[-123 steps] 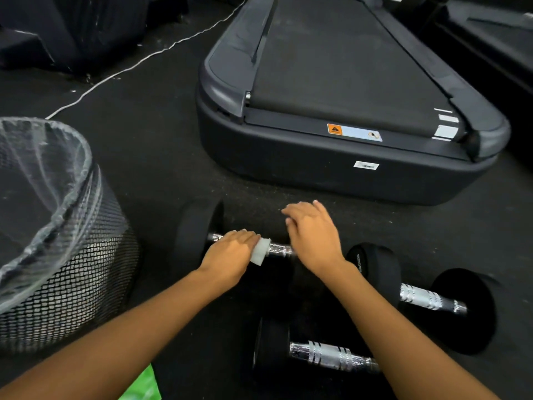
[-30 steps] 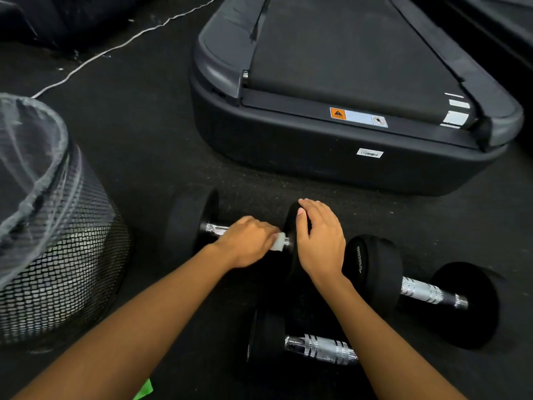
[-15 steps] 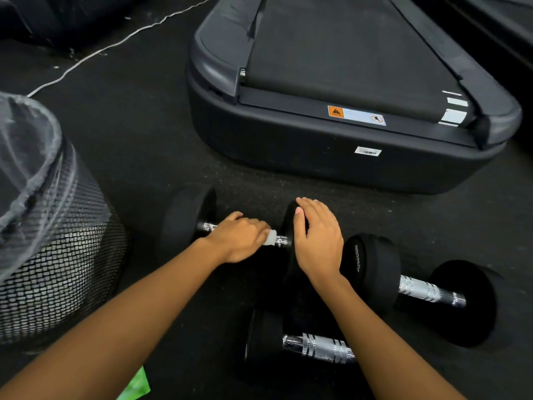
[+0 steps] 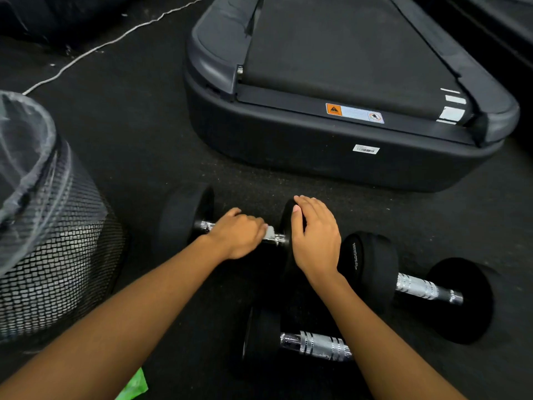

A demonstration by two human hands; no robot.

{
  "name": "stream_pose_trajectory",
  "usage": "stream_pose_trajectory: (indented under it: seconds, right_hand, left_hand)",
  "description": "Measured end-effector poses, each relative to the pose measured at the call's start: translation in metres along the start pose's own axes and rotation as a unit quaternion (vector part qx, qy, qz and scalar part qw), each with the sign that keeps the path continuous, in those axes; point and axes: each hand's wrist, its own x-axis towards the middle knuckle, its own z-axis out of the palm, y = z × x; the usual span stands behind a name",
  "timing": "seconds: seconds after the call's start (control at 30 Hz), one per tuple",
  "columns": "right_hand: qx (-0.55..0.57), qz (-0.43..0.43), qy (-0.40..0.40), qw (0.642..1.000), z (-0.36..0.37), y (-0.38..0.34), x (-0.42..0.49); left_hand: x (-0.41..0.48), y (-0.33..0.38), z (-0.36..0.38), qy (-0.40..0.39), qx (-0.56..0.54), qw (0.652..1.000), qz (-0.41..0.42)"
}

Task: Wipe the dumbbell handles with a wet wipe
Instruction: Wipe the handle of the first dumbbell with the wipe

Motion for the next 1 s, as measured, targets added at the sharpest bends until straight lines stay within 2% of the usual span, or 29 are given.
stream_pose_trajectory:
  seconds: [0.17, 0.3, 0.4, 0.6, 0.67, 0.8, 1.0]
  right_hand:
    - [0.001, -0.002, 0.002, 1.000, 0.001, 0.001, 0.000]
    - [0.003, -0.002, -0.002, 1.000, -0.001, -0.001, 0.001]
    - [0.002, -0.002, -0.002, 1.000, -0.001, -0.001, 0.001]
    - [0.000, -0.003, 0.001, 1.000, 0.000, 0.000, 0.000]
    - [-0.001, -0.002, 0.001, 1.000, -0.001, 0.000, 0.000]
    - [-0.004, -0.003, -0.002, 1.000, -0.002, -0.001, 0.000]
    - [-0.003, -0.004, 0.000, 1.000, -0.002, -0.001, -0.001]
  left_hand:
    - [0.002, 0.016, 0.001, 0.010, 0.067, 0.997, -0.038]
    - [0.001, 0.023, 0.005, 0.026, -0.017, 0.999, 0.013]
    - [-0.005, 0.014, 0.003, 0.002, -0.036, 0.999, 0.029]
    - [0.005, 0.006, -0.003, -0.034, 0.013, 0.999, -0.035]
    - [0.007, 0.014, -0.002, -0.036, 0.029, 0.999, -0.024]
    - [0.003, 0.015, -0.001, -0.040, -0.058, 0.997, 0.017]
    - [-0.005, 0.002, 0.000, -0.027, -0.072, 0.996, 0.052]
